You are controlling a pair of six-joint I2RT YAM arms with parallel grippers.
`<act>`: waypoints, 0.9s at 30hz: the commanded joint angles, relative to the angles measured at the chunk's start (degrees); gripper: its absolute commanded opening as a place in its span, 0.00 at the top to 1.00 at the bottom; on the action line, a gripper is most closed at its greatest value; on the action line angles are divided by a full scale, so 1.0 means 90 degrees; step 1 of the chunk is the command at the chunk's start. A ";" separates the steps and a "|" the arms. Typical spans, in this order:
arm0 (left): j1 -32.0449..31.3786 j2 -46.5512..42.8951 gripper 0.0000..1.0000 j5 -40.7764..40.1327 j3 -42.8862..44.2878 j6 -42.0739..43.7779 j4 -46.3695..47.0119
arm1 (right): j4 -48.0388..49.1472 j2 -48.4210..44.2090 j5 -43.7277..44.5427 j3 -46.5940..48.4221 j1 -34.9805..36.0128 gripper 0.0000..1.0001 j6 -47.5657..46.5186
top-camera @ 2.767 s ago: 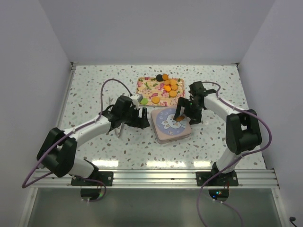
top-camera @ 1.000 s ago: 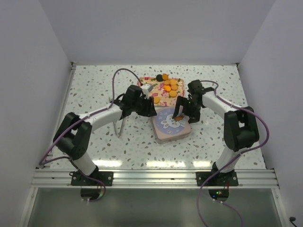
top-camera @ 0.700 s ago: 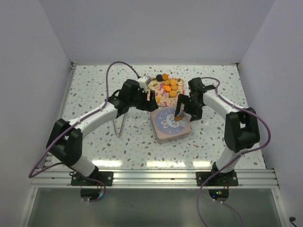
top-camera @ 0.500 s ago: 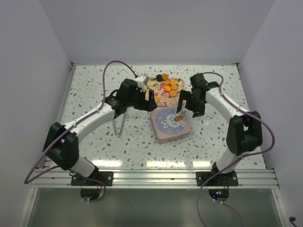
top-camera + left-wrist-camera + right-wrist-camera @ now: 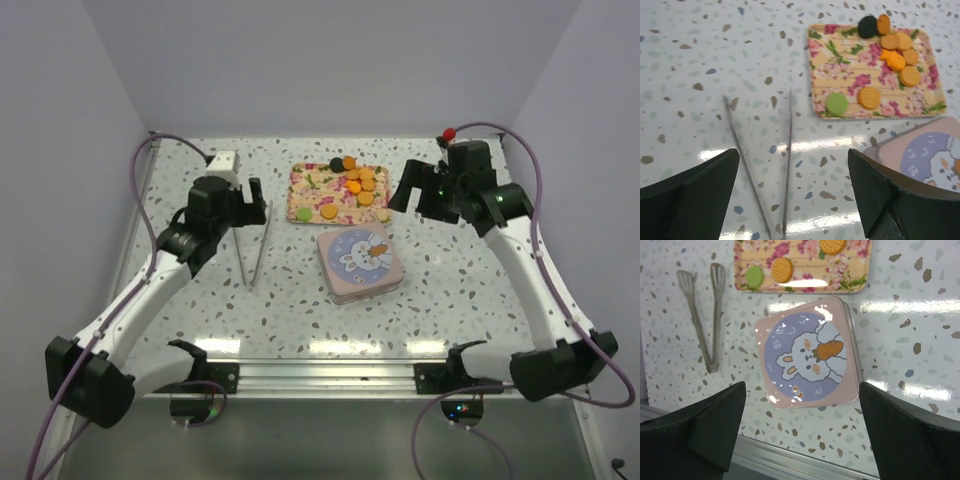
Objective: Pack the cookies
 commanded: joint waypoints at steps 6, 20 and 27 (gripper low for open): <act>0.0022 -0.2046 0.00 -0.2909 -0.2980 0.0446 0.2075 | 0.0917 -0.2588 -0.0340 -0.1009 -0.0011 0.01 -0.0079; 0.0129 -0.1438 0.00 -0.3566 -0.5718 0.0965 0.5622 | 0.0654 -0.3655 0.0169 -0.1683 -0.0011 0.01 0.0117; 0.0782 0.0371 0.00 -0.2571 -0.5055 0.1677 0.7516 | 0.0751 -0.3685 -0.0144 -0.1742 -0.0011 0.01 0.0088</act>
